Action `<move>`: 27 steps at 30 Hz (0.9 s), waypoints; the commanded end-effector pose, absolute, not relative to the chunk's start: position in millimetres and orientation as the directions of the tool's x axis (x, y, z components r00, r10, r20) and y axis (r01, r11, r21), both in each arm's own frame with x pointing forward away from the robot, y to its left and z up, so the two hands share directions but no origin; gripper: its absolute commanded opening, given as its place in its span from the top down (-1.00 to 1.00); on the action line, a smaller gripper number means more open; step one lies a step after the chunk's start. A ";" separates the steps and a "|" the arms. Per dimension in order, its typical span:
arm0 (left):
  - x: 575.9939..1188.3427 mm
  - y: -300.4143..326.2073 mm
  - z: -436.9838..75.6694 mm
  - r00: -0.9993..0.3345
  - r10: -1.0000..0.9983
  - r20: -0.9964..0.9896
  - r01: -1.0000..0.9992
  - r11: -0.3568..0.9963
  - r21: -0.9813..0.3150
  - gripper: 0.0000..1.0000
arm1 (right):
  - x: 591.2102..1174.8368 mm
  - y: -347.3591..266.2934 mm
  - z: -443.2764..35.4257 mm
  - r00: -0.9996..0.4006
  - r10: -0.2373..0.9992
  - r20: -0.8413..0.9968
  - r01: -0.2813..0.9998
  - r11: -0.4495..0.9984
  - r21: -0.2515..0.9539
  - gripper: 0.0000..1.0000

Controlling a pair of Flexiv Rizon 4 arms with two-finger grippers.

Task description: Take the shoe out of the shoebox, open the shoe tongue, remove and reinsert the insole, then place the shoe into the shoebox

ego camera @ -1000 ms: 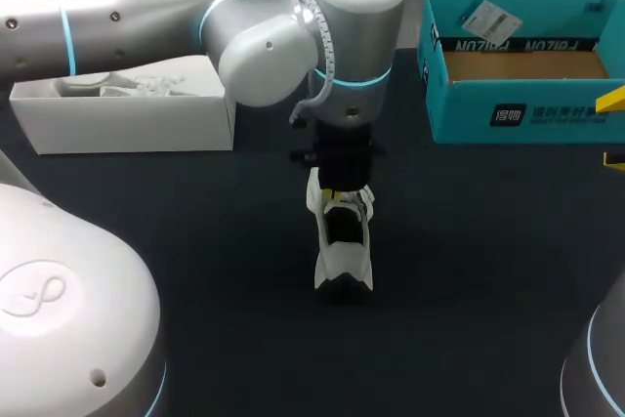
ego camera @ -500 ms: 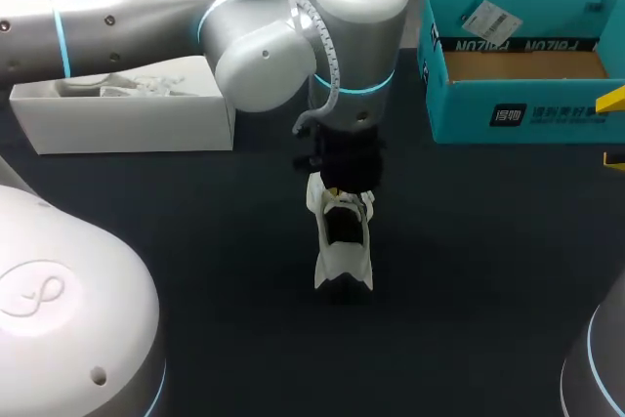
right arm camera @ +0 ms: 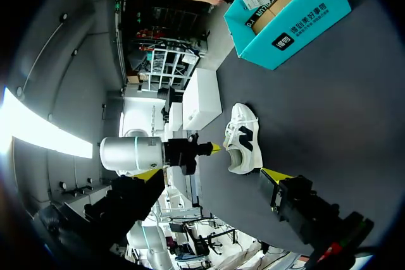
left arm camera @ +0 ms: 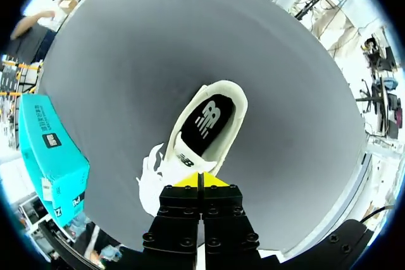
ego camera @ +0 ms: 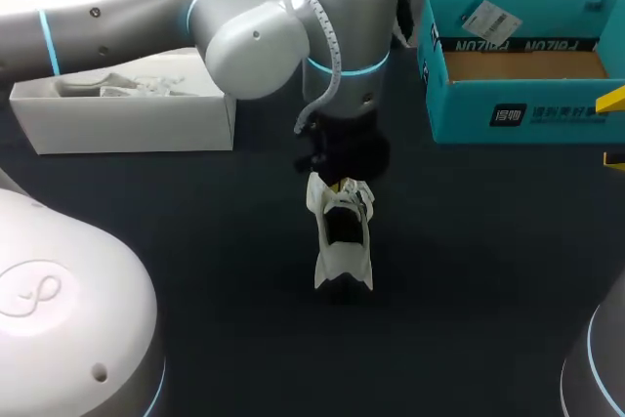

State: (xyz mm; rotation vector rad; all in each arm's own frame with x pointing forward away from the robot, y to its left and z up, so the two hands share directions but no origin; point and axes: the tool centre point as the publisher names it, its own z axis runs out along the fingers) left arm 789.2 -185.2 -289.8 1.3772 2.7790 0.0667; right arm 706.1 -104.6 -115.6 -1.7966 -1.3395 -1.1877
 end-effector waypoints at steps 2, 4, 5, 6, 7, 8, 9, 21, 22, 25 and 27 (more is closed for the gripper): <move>787.0 -177.5 -292.9 -0.907 0.421 0.005 0.420 0.906 0.046 1.00 | 704.3 -104.1 -115.8 0.094 0.417 0.904 0.947 -0.317 0.048 -1.00; 787.0 -177.5 -292.9 -0.907 0.421 0.005 0.420 0.906 0.046 1.00 | 704.3 -104.1 -115.8 0.094 0.417 0.904 0.947 -0.317 0.048 -1.00; 787.0 -177.5 -292.9 -0.907 0.421 0.005 0.420 0.906 0.046 1.00 | 704.3 -104.1 -115.8 0.094 0.417 0.904 0.947 -0.317 0.048 -1.00; 787.0 -177.5 -292.9 -0.907 0.421 0.005 0.420 0.906 0.046 1.00 | 704.3 -104.1 -115.8 0.094 0.417 0.904 0.947 -0.317 0.048 -1.00; 787.0 -177.5 -292.9 -0.907 0.421 0.005 0.420 0.906 0.046 1.00 | 704.3 -104.1 -115.8 0.094 0.417 0.904 0.947 -0.317 0.048 -1.00; 787.0 -177.5 -292.9 -0.907 0.421 0.005 0.420 0.906 0.046 1.00 | 704.3 -104.1 -115.8 0.094 0.417 0.904 0.947 -0.317 0.048 -1.00; 787.0 -177.5 -292.9 -0.907 0.421 0.005 0.420 0.906 0.046 1.00 | 704.3 -104.1 -115.8 0.094 0.417 0.904 0.947 -0.317 0.048 -1.00; 770.1 -167.3 -279.8 -0.961 0.277 0.001 0.274 0.953 -0.127 1.00 | 704.3 -104.1 -115.8 0.094 0.417 0.904 0.947 -0.317 0.048 -1.00; 767.3 -166.7 -277.9 -0.967 0.254 -0.002 0.252 0.958 -0.140 1.00 | 704.3 -104.1 -115.8 0.094 0.417 0.904 0.947 -0.317 0.048 -1.00; 756.6 -166.3 -274.2 -0.980 0.199 -0.004 0.198 0.970 -0.142 1.00 | 704.3 -104.1 -115.8 0.094 0.417 0.904 0.947 -0.317 0.048 -1.00; 748.0 -166.8 -273.5 -0.984 0.176 0.006 0.173 0.973 -0.156 1.00 | 704.3 -104.1 -115.8 0.094 0.417 0.904 0.947 -0.317 0.048 -1.00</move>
